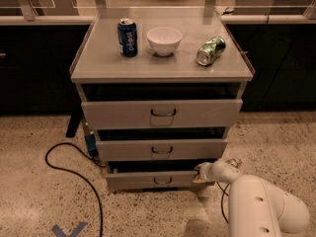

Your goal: Open bottom drawer

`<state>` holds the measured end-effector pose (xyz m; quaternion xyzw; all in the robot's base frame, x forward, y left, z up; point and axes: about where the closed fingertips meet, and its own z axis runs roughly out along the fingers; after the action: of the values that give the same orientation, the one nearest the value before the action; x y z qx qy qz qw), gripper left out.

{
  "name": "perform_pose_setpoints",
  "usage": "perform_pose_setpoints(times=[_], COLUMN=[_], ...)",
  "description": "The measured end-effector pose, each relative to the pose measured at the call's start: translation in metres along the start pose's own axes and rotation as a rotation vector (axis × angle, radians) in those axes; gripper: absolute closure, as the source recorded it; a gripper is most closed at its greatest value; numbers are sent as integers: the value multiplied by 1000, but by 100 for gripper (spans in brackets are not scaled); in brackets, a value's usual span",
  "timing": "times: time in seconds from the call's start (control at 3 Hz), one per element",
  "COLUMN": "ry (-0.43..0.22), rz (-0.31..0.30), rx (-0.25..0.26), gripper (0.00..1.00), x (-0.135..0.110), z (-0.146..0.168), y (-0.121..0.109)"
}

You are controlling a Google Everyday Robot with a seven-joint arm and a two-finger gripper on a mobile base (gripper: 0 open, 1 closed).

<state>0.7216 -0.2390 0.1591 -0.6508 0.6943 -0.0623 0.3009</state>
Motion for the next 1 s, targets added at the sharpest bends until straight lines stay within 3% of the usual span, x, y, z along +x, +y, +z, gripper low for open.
perform_pose_setpoints(times=[0.33, 0.67, 1.0], ry=[17, 38, 38], rz=[-6, -43, -43], rx=[11, 30, 30], gripper=[100, 100, 100], x=[-2, -9, -9], z=[-6, -9, -9], y=[10, 4, 4])
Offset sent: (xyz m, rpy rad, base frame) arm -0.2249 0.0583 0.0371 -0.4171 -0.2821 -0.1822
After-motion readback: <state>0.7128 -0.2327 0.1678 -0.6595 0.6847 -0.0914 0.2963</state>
